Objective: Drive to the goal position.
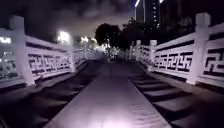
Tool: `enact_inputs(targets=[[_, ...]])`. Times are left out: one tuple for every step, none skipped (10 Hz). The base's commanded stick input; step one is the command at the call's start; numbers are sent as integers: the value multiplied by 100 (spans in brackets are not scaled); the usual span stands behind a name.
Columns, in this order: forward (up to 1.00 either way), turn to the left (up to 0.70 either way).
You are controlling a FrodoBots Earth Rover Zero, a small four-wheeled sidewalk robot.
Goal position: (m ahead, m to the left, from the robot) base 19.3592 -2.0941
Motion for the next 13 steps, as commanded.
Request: enact_inputs(targets=[[45,0],[45,0],[45,0],[45,0],[45,0],[45,0],[45,0],[45,0],[45,0],[45,0],[45,0],[45,0],[45,0]])
